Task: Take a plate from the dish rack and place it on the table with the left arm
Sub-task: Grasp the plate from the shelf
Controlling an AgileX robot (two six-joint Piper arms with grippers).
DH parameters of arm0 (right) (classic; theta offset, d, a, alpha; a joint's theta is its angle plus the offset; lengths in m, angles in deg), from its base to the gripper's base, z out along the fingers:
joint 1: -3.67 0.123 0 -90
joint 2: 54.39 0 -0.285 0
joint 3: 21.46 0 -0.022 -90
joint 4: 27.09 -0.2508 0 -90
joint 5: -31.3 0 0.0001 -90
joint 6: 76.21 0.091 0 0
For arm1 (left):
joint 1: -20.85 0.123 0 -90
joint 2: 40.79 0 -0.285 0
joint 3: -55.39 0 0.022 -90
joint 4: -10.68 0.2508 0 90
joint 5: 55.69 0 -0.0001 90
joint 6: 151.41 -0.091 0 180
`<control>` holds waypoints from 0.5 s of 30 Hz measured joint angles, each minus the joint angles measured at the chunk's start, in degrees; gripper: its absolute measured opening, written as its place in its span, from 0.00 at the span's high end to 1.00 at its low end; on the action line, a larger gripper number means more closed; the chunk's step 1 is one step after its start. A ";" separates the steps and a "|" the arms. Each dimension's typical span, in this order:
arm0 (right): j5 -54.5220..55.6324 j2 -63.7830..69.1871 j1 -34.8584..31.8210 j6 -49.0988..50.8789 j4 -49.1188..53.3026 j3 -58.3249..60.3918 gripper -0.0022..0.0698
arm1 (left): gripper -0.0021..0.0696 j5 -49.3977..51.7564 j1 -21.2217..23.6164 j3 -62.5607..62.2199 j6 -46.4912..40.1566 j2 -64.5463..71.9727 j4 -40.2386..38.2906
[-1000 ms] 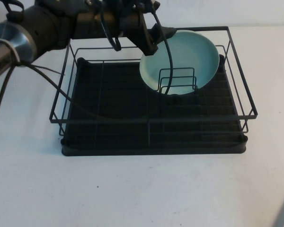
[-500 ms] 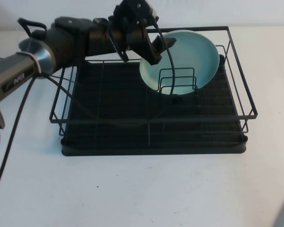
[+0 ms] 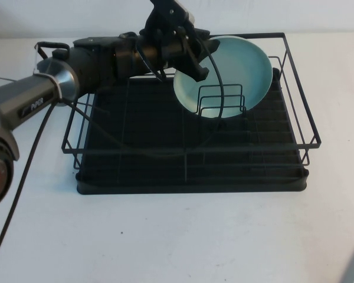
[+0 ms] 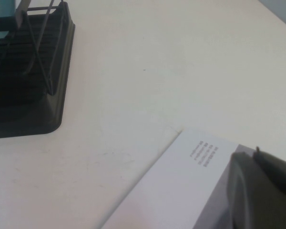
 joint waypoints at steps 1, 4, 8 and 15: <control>0.00 0.00 0.00 0.00 0.00 0.00 1.00 | 0.77 0.11 0.00 0.00 -0.34 0.10 0.02; 0.00 0.00 0.00 0.00 0.00 0.00 1.00 | 0.86 -0.15 0.00 0.00 -1.86 0.03 0.29; 0.00 0.00 0.00 0.00 0.00 0.00 1.00 | 0.87 0.39 0.00 0.00 -3.75 -0.08 0.83; 0.00 0.00 0.00 0.00 0.00 0.00 1.00 | 0.91 1.21 0.00 0.00 -10.16 -5.74 0.61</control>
